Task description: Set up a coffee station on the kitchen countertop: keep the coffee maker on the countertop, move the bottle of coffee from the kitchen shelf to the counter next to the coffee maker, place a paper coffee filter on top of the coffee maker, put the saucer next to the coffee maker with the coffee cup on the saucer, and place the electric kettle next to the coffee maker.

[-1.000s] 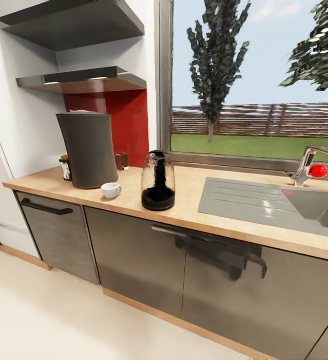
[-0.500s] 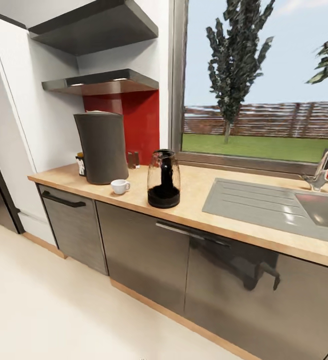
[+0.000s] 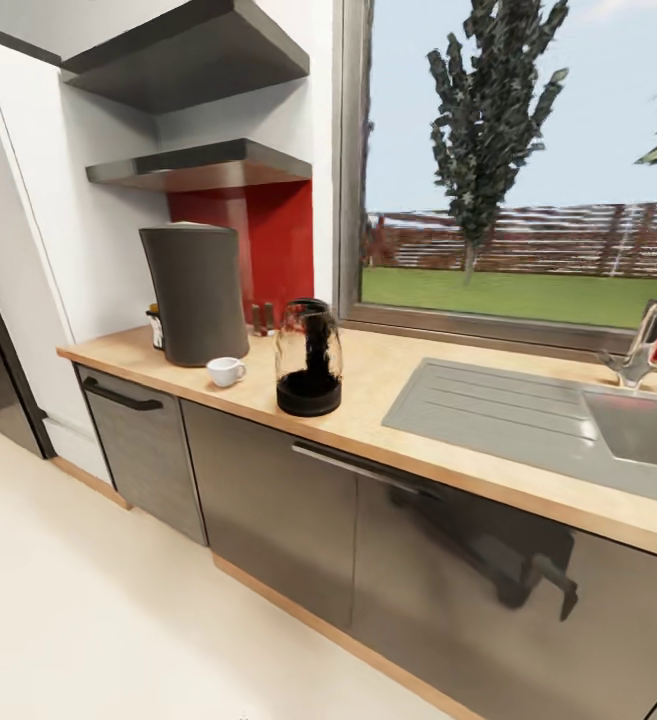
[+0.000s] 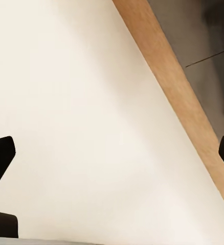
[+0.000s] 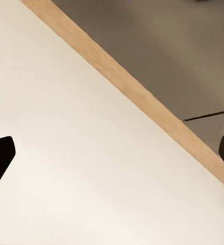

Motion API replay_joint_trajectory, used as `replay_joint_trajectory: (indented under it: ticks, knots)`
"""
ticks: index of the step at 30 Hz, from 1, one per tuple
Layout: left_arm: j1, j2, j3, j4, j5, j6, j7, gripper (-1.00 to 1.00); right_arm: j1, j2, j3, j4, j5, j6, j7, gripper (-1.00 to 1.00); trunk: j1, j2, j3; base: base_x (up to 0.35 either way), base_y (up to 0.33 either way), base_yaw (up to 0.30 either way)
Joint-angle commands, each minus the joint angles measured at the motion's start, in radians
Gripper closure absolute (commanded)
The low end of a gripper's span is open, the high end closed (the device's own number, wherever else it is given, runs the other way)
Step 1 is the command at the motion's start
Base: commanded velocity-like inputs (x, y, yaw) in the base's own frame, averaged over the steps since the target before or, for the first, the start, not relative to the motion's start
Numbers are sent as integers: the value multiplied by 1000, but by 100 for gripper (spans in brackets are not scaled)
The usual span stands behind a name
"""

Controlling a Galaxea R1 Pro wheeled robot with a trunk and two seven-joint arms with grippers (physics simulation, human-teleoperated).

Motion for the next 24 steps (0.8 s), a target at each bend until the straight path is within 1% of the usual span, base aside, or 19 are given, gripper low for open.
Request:
replay_joint_trajectory:
  ticks: [1, 5, 15, 19, 24]
  knots:
    - [-1, 0, 7, 1, -7, -6, -3, -100, -1, -1, 8, -5, -4, -3, -9, -100, 0, 0, -1, 0, -247, 199]
    - [-1, -2, 7, 1, -7, -6, -3, -100, -1, -1, 8, -5, -4, -3, -9, -100, 0, 0, -1, 0, -122, 235]
    - [-1, -3, 8, 1, -7, -6, -3, -100, 0, -1, 8, -5, -4, -3, -9, -100, 0, 0, -1, -17, -25, 258]
    - [-1, -3, 8, 1, -7, -6, -3, -100, -1, -1, 8, -5, -4, -3, -9, -100, 0, 0, -1, -178, -136, 90]
    - [-1, -3, 8, 1, -7, -6, -3, -100, -1, -1, 8, -5, -4, -3, -9, -100, 0, 0, -1, -232, -181, 19]
